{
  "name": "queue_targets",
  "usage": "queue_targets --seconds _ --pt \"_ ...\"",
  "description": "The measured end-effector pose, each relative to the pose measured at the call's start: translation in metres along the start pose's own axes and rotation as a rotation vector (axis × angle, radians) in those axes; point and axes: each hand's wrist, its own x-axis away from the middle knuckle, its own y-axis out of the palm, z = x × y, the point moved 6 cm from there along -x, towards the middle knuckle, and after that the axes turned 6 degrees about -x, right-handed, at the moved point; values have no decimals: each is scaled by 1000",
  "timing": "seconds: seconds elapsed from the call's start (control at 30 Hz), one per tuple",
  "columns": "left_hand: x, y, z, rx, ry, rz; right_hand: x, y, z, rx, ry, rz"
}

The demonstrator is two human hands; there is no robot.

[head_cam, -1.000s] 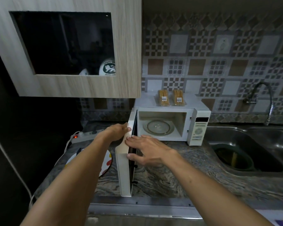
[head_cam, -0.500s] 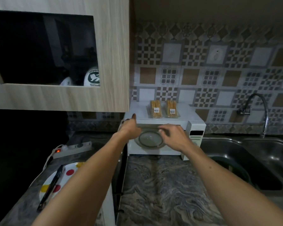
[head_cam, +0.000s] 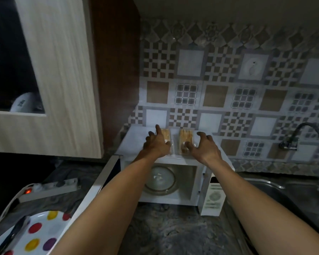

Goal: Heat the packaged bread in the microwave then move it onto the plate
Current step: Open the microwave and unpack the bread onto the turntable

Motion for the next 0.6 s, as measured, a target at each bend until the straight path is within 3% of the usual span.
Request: queue_targets --seconds 0.17,0.6 --pt "-31 13 4 -1 -103 23 -39 20 -1 -18 28 -72" --pt "-45 7 -5 66 -179 -22 -62 43 -14 50 52 -79"
